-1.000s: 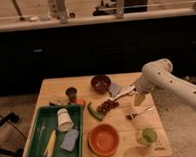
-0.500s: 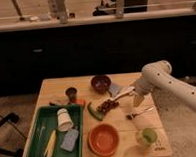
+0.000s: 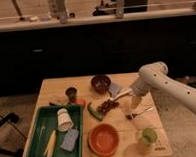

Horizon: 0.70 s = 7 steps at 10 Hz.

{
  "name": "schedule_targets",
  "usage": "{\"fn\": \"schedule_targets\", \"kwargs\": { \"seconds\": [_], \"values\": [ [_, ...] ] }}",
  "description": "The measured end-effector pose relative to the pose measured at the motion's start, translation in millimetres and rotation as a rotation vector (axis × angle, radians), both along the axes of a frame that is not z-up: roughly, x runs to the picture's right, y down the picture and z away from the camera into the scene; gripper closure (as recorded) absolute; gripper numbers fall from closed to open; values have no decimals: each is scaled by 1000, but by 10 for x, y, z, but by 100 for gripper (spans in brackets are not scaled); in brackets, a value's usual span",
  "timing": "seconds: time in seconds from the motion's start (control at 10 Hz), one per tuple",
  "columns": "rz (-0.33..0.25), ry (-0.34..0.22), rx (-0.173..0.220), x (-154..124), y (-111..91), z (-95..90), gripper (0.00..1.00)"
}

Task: Place fork in red bowl

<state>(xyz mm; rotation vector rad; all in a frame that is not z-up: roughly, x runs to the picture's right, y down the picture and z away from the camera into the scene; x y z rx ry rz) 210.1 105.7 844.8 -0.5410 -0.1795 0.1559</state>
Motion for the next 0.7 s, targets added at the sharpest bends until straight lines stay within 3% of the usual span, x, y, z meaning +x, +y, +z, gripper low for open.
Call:
{"fn": "schedule_targets", "kwargs": {
  "seconds": [0.7],
  "values": [
    [-25,-54,-35,117,276,46,20]
  ]
}}
